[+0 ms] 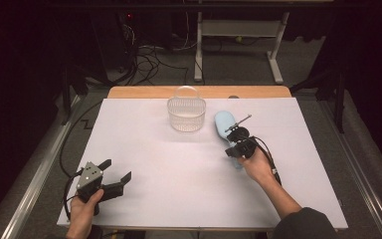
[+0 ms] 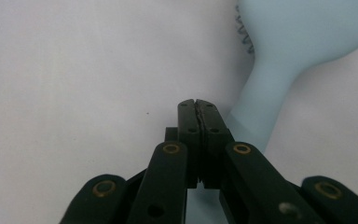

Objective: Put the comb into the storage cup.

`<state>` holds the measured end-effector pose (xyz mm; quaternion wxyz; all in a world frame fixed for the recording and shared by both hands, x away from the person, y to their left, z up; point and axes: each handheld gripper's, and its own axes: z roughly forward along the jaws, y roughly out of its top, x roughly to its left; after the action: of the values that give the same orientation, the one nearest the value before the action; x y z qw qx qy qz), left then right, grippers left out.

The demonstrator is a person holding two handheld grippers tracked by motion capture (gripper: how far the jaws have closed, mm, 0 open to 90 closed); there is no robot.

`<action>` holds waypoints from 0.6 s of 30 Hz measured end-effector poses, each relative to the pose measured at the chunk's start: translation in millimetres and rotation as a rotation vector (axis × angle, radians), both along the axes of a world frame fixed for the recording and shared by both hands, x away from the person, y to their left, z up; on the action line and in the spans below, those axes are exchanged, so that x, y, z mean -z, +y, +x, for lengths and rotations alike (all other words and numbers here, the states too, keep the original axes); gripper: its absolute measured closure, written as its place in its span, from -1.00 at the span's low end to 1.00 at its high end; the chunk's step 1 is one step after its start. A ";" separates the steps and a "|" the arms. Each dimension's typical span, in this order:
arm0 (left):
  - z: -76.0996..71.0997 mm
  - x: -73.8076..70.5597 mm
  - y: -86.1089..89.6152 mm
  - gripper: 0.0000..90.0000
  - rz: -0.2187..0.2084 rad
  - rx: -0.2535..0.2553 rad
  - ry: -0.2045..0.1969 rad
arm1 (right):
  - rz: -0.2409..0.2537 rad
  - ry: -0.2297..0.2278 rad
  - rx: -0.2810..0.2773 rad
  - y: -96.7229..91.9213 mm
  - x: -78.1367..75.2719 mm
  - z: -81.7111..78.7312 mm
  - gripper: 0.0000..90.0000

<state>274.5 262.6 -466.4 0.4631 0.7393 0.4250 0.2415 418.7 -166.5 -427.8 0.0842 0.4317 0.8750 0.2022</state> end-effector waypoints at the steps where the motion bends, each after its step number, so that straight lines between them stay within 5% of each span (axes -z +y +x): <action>1: 0.0 0.0 0.0 -0.66 0.000 0.000 0.000 | 0.000 0.000 0.000 0.0 0.0 0.0 1.00; 18: -0.1 0.0 -0.1 -0.66 -0.001 -0.002 0.000 | -0.007 -0.009 0.041 -15.9 1.3 -0.6 1.00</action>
<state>274.4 262.5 -466.5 0.4631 0.7388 0.4257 0.2419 418.1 -182.5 -429.1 0.0938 0.4483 0.8663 0.1993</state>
